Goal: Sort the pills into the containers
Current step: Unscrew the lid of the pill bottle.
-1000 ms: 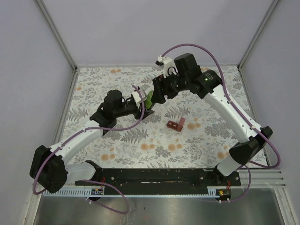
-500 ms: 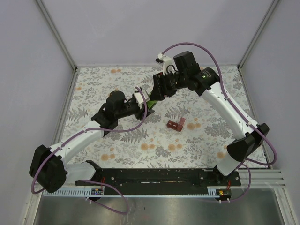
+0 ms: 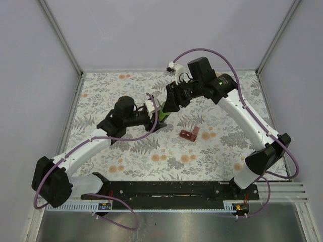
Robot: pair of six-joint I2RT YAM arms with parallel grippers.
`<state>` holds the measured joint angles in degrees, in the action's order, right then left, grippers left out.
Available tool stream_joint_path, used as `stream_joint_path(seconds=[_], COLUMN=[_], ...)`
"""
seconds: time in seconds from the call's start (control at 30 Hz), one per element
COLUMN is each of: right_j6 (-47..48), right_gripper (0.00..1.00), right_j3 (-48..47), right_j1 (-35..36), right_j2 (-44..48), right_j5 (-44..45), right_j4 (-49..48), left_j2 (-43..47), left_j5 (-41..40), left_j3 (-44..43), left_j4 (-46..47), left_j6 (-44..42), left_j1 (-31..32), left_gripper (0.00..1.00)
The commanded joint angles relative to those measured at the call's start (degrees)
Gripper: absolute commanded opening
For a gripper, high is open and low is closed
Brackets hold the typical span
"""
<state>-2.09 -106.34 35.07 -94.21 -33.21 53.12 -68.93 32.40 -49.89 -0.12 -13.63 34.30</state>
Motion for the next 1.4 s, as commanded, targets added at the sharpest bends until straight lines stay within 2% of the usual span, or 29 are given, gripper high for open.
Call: stream_joint_path(seconds=[0.0,0.1,0.17,0.2,0.3,0.37,0.43,0.47,0.57,0.67,0.83,1.1,1.23,1.37], right_j6=[13.57,20.88,27.28,30.53,37.84,37.69,33.92,30.42,22.15,12.84,-1.39,-11.61,-13.55,-14.88], right_gripper=[0.02,0.02,0.11,0.25,0.59,0.67,0.69,0.80,0.91,0.94,0.93,0.91,0.88,0.83], right_j3=[0.87,1.14,0.61,1.05,4.29,6.32,5.89,5.28,1.68,1.41,-0.88,-7.46,-9.32,-9.23], right_j1=[-0.26,-0.09,0.17,0.44,2.19,2.55,2.55,2.46,2.55,2.46,1.85,0.97,0.00,-1.23], right_j2=[5.35,7.55,8.43,9.04,12.20,13.88,14.06,13.62,11.87,11.16,8.96,2.03,-1.23,-2.64], right_j5=[-2.12,-2.64,-3.87,-3.10,1.99,4.64,6.22,7.19,8.26,10.18,10.54,11.41,12.21,8.26], right_j4=[-1.09,0.66,3.38,4.00,2.88,0.15,-1.26,-1.70,-0.13,-1.88,-4.69,-5.66,-5.93,-7.33], left_j2=[1.16,0.81,0.55,0.46,0.20,0.72,1.42,1.95,2.48,3.01,3.10,1.87,1.43,0.99], left_j5=[17.94,23.04,25.42,26.47,27.63,25.88,21.67,18.52,11.21,4.88,-10.84,-34.14,-38.81,-41.45], left_j3=[-5.39,-6.53,-7.06,-7.59,-7.86,-7.51,-6.72,-6.28,-5.66,-5.31,-8.29,-11.46,-11.46,-11.02], left_j4=[-1.46,-1.90,-1.90,-2.16,-2.78,-2.69,-1.82,-0.86,-0.15,1.68,0.21,-2.87,-1.90,-0.76], left_j6=[2.90,5.45,6.68,7.12,7.39,6.60,6.33,6.16,5.19,4.84,5.81,0.89,0.18,-0.52], left_j1=[0.15,-0.11,-0.29,-0.38,-0.47,-0.47,-0.47,-0.47,-0.47,-0.38,0.23,5.41,7.79,9.46], left_gripper=[0.00,0.00,0.00,0.00,0.00,0.00,0.00,0.00,0.00,0.00,0.00,0.00,0.00,0.00])
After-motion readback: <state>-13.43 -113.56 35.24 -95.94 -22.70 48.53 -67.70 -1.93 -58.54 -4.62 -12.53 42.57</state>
